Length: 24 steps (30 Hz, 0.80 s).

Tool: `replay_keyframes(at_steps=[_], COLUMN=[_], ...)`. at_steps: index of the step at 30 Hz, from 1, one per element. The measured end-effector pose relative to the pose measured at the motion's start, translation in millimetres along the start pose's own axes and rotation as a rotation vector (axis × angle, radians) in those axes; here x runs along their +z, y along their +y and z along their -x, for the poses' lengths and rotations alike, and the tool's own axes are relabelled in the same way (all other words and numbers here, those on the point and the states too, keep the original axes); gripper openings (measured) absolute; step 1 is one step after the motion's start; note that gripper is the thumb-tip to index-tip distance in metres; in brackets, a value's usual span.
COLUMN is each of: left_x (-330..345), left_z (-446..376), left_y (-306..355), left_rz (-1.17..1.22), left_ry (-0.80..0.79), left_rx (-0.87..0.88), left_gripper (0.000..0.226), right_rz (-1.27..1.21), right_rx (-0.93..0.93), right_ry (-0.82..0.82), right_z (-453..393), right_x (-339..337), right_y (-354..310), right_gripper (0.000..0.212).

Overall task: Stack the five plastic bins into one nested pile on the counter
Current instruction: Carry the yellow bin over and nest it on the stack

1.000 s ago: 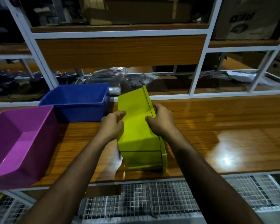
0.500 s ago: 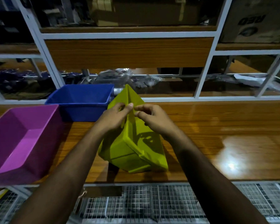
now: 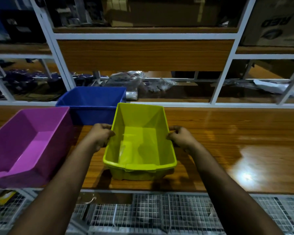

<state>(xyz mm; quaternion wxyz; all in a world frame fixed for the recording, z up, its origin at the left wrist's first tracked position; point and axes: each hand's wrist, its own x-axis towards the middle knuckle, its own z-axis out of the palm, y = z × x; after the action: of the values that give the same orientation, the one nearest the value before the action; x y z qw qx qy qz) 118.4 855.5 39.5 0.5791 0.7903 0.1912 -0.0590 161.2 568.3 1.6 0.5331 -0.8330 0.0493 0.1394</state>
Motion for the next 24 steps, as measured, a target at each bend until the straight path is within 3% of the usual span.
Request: replay_keyframes(at_steps=[6, 13, 17, 24], left_x=[-7.9, -10.7, -1.4, 50.6], left_z=[-5.3, -1.9, -2.9, 9.9], left_y=[-17.8, -16.2, -13.0, 9.3], left_rz=[0.105, 0.151, 0.151, 0.138], left_ry=[-0.084, -0.167, -0.255, -0.465], left_rx=[-0.031, -0.009, 0.02, 0.089], left_gripper=[0.028, 0.027, 0.027, 0.026], right_rz=[-0.172, -0.25, -0.356, -0.459], right_rx=[0.086, 0.067, 0.05, 0.058], right_ry=[-0.06, -0.029, 0.029, 0.198], right_z=[3.5, 15.6, 40.5, 120.1], right_x=[-1.5, -10.3, -26.4, -63.2], right_y=[-0.5, 1.3, 3.3, 27.9], right_gripper=[0.01, 0.025, 0.013, 0.021])
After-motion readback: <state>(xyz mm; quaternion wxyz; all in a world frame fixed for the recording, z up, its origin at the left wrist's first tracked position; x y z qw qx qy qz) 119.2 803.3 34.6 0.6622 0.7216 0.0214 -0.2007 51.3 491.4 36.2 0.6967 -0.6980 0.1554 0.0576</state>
